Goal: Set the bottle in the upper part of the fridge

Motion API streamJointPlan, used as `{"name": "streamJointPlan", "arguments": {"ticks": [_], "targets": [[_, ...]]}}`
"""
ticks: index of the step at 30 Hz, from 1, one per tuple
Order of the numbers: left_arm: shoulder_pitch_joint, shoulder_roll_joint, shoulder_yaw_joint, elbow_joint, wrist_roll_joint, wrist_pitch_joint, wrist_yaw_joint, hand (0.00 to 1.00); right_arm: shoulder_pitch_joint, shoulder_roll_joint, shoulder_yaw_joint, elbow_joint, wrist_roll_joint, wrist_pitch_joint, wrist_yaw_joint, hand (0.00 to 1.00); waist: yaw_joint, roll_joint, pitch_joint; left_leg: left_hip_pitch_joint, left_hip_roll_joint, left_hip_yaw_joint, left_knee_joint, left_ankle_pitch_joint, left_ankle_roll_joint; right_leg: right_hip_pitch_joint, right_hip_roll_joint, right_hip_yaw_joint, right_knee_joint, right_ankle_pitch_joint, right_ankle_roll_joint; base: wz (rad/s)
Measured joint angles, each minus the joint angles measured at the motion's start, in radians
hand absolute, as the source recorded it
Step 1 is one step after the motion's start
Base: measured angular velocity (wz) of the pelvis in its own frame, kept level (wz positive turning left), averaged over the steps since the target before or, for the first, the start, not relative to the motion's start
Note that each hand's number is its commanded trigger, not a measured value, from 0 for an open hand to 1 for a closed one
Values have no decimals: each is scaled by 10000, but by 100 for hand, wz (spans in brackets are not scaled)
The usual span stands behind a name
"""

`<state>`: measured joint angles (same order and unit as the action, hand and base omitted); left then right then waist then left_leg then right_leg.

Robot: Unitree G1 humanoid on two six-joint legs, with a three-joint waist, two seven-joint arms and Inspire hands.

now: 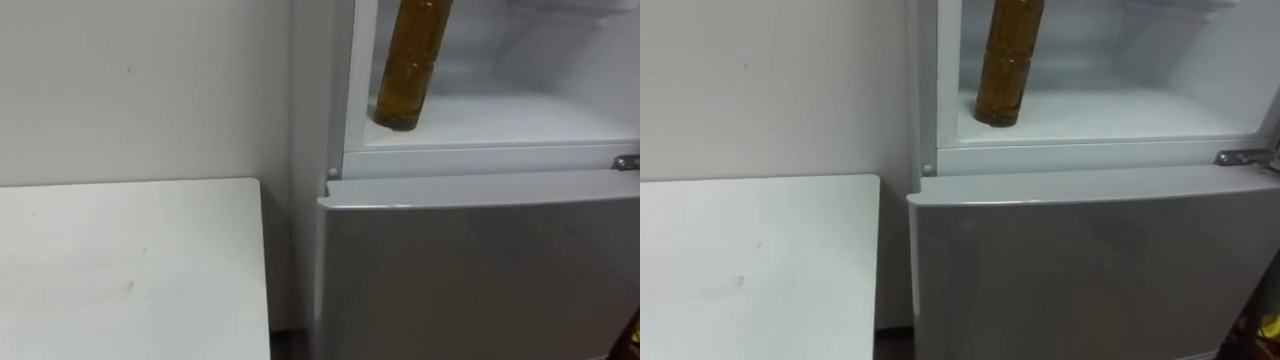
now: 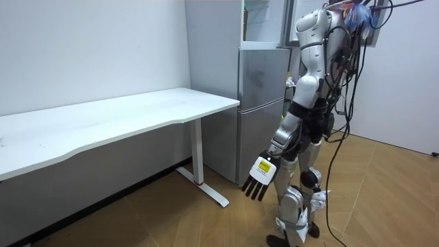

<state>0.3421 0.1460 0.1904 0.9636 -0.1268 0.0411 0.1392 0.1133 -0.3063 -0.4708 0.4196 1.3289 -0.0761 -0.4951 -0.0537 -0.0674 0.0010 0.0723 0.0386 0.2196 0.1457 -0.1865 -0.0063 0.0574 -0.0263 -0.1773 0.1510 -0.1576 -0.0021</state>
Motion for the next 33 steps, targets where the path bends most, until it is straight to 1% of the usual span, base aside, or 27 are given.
{"name": "streamJointPlan", "arguments": {"ticks": [2,5,7,10,11,13,14,16,19,20,23,27,33], "targets": [[21,-13,151,1,9,30,0,0,-102,-2,-292,387,44,0,-207,0,-26,-7,6,13,-1,1,1,1,-1,66,1,-2,-3,-15,-2,2],[47,-86,564,-8,110,39,9,0,-228,-30,-867,906,78,-2,-443,0,-26,-7,8,72,-22,-32,4,0,-3,88,-15,-29,-16,-75,10,4],[55,-115,743,-9,110,40,16,0,-563,-224,-1411,1671,398,-2,-616,0,-82,-7,9,76,-35,-73,3,-1,-4,67,-28,-79,-8,-101,17,7],[89,-119,840,-9,111,53,18,0,-923,-403,-1929,2351,422,-11,-805,0,-214,0,14,48,-49,-115,4,0,-4,72,-38,-146,-3,-115,18,8],[88,-119,846,-12,116,60,17,0,-986,-440,-2018,2417,422,-7,-884,0,-250,3,15,33,-51,-118,4,1,-4,60,-41,-151,-2,-120,19,0],[90,-119,925,-60,114,62,17,0,-1241,-508,-2606,2430,413,-8,-1244,0,-361,-9,13,-80,-55,-128,58,3,-4,-54,-49,-162,29,-133,16,0],[99,-119,964,-59,115,62,17,0,-1316,-558,-2702,2453,409,-23,-1334,0,-391,-15,17,-87,-56,-128,58,3,-4,-62,-48,-157,28,-132,15,0],[220,-118,1086,-155,111,61,16,0,-1559,-840,-2849,2716,410,-136,-1535,0,-516,-61,13,-83,-61,-122,58,3,-4,-52,-49,-145,22,-133,16,0],[284,-117,1104,-393,105,61,6,0,-1720,-1193,-2987,3000,410,-193,-1766,0,-566,-133,49,-91,-61,-119,58,3,-4,-58,-50,-146,7,-136,16,0],[282,-116,1105,-429,109,59,-7,0,-1736,-1275,-2988,3066,410,-193,-1799,0,-563,-151,51,-92,-62,-120,56,3,-4,-60,-51,-148,6,-137,16,0],[301,-81,1134,-617,116,61,-132,0,-1761,-1706,-2991,3148,410,-192,-1855,0,-548,-199,48,-93,-62,-119,56,3,-4,-66,-53,-146,2,-144,17,0],[307,10,1143,-679,115,57,-220,0,-1804,-1999,-2996,3148,414,-191,-1869,0,-550,-216,41,-86,-61,-114,56,3,-4,-57,-51,-149,4,-143,15,0],[314,38,1298,-688,131,63,-164,0,-2004,-2405,-3218,3208,746,-196,-2224,0,-555,-210,38,-89,-56,-88,62,3,-4,-63,-47,-147,12,-146,15,0]]}}
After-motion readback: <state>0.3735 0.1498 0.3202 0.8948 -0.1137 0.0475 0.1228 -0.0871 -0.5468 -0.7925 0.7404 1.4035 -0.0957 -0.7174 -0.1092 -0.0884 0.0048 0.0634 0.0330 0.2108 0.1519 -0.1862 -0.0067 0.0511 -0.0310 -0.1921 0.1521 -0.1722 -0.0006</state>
